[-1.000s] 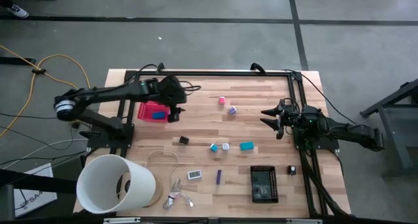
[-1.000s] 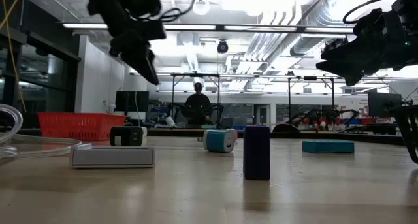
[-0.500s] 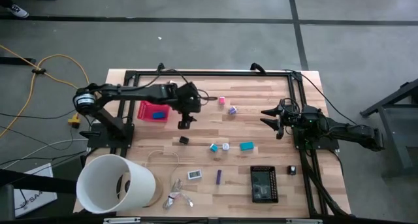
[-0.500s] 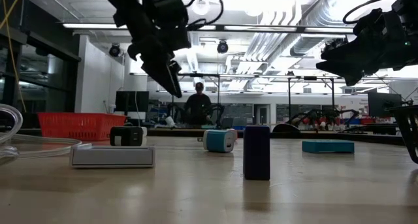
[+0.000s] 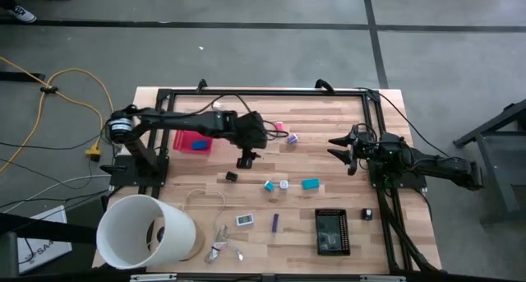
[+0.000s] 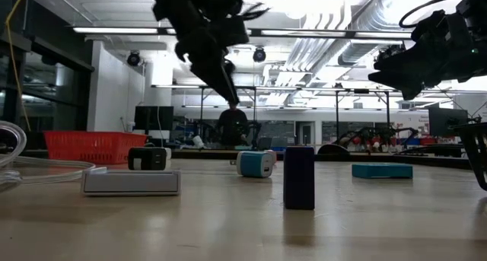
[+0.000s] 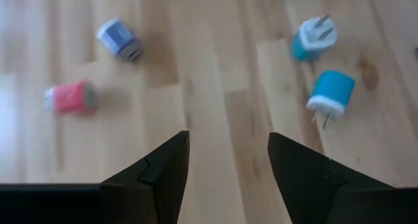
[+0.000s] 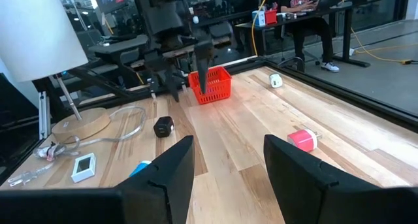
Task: Pick & Place Office items
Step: Put the white digital clock into the red bin
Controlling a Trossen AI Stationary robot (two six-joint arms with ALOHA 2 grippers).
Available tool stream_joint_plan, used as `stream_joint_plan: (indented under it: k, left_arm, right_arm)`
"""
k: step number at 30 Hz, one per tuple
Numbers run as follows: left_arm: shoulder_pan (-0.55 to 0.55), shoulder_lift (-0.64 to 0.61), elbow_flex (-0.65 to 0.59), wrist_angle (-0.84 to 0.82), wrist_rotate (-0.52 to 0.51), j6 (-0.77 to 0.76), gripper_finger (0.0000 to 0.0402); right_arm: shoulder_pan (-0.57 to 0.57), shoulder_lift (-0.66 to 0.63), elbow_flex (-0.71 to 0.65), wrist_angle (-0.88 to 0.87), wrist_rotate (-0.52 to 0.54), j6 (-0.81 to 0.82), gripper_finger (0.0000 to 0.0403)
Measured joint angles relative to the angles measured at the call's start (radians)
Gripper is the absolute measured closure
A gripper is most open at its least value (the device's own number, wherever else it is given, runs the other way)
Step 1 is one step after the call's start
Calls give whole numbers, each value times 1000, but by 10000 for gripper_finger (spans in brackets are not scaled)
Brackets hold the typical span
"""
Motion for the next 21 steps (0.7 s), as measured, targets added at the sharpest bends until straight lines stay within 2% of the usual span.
stream_joint_plan:
  k: [5, 8, 14, 21]
  left_arm:
    - [-14, 84, 75, -7, 91, 51, 201]
    - [-46, 98, 97, -12, 90, 56, 201]
    - [-152, 97, 118, -10, 16, 49, 202]
    - [-232, 97, 123, 3, 62, 70, 202]
  right_arm:
    - [0, 3, 0, 0, -1, 0, 231]
    - [0, 5, 0, 0, -1, 0, 231]
    - [0, 9, 0, 0, -2, 0, 231]
    - [0, 10, 0, 0, -1, 0, 231]
